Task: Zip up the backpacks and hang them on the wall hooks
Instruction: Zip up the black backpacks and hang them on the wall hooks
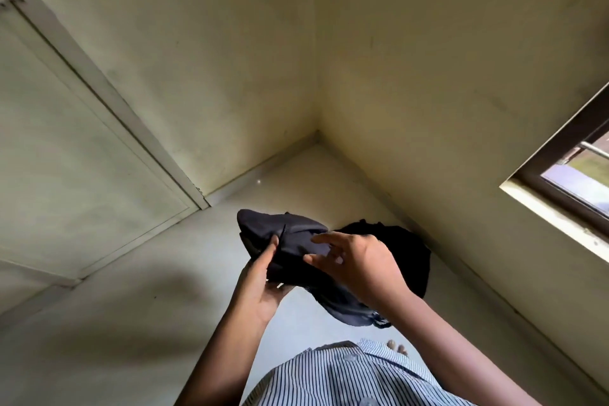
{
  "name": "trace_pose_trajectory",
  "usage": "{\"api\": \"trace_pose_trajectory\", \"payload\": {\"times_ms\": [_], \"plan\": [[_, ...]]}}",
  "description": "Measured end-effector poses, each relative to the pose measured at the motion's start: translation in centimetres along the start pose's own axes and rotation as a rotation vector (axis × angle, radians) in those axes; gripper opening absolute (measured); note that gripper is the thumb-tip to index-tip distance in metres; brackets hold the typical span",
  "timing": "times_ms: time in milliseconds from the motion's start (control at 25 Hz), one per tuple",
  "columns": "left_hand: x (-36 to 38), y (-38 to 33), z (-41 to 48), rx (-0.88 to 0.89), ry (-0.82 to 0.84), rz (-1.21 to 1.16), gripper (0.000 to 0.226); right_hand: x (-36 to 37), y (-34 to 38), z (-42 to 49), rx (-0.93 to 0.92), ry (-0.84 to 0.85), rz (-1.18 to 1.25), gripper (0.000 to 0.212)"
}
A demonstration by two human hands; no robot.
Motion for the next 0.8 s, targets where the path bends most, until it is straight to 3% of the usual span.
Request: {"api": "trace_pose_trajectory", "payload": {"times_ms": [120, 360, 440, 560, 600, 720, 800], "plan": [[0.3, -1.3, -0.2, 0.07, 0.077, 0.004, 0.014, 0.0, 1.6, 0.6, 0.017, -0.045, 0.186, 0.045], [0.1, -1.0, -0.4, 0.142, 0.115, 0.086, 0.029, 1.9, 1.7, 4.4, 0.133, -0.092, 0.203, 0.04], [-0.1, -2.6, -0.5, 0.182, 0.132, 0.243, 0.028, 2.5, 1.3, 6.1, 0.148, -0.077, 0.201, 0.039], [-0.7, -5.6, -0.5, 0.484, 0.063, 1.064, 0.05, 3.8, 1.1, 8.4, 0.16, -0.036, 0.182, 0.036], [-0.6, -6.7, -0.7, 0.647, -0.017, 1.205, 0.044, 4.3, 1.4, 9.1, 0.147, -0.019, 0.192, 0.035], [1.1, -10.7, -1.4, 1.113, -0.168, 1.215, 0.014, 4.7, 3.2, 11.6, 0.067, 0.0, 0.227, 0.029], [2.6, -13.0, 0.5, 1.209, -0.031, 1.299, 0.029, 4.0, 4.6, 13.4, -0.022, -0.004, 0.247, 0.028]]}}
Point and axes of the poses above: each hand's wrist, its own z-axis towards the middle knuckle, its own x-axis out of the palm, y = z × x, the point moved 3 cm from there along z, towards the middle knuckle, and after that the axes turned 9 degrees about -y, right-handed, at the moved point
